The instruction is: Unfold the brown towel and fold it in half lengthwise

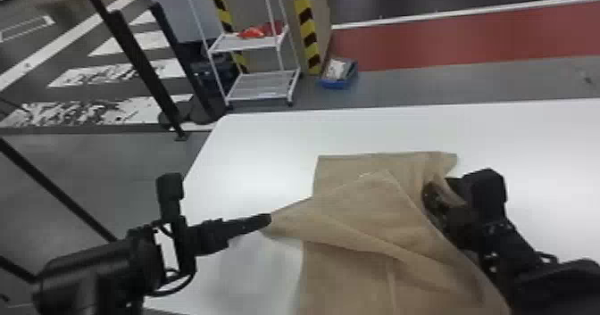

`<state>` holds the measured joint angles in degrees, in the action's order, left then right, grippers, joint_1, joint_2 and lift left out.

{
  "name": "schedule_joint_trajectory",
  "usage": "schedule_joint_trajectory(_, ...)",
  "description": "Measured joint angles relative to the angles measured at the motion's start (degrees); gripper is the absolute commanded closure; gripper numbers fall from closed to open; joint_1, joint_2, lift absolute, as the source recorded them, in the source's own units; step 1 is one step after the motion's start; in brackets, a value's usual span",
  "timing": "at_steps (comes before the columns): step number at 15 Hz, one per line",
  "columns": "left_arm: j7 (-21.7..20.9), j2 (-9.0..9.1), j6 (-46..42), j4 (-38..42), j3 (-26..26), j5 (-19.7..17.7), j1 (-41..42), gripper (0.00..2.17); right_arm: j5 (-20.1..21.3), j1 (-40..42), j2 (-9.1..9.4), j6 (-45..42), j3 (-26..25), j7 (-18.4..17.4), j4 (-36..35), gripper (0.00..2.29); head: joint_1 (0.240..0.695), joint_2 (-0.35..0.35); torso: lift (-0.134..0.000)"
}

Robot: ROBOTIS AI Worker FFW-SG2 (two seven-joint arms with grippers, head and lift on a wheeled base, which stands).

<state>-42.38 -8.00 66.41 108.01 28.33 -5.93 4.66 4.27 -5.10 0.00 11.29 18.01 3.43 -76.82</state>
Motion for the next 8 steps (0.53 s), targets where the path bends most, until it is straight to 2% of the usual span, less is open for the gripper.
schedule_joint_trajectory(1,-0.2,0.0,-0.1,0.0,-0.2,0.3,0.0,0.64,-0.1,0.0,0.0,0.0,0.0,0.0,0.0,0.7,0.695,0.323,-0.123)
schedule_joint_trajectory(4,-1.1,0.0,-1.0,0.0,-0.5,1.1,0.0,1.77,-0.2,0.0,0.0,-0.1,-0.1,0.0,0.0,0.7,0.695,0.32,-0.123)
schedule_joint_trajectory(5,-1.2,0.0,-1.4,0.0,-0.6,1.3,-0.1,2.05,-0.2,0.0,0.0,-0.1,-0.1,-0.1,0.0,0.7,0.695,0.319,-0.123)
schedule_joint_trajectory(6,-1.3,-0.02,-1.6,0.0,-0.6,1.6,-0.1,2.15,-0.3,0.0,0.0,-0.1,-0.2,-0.1,0.0,0.7,0.695,0.319,-0.123)
schedule_joint_trajectory(8,-2.1,-0.1,-1.7,0.0,-0.6,2.5,-0.1,2.15,-0.3,0.0,0.0,-0.3,-0.3,-0.1,0.0,0.7,0.695,0.321,-0.123)
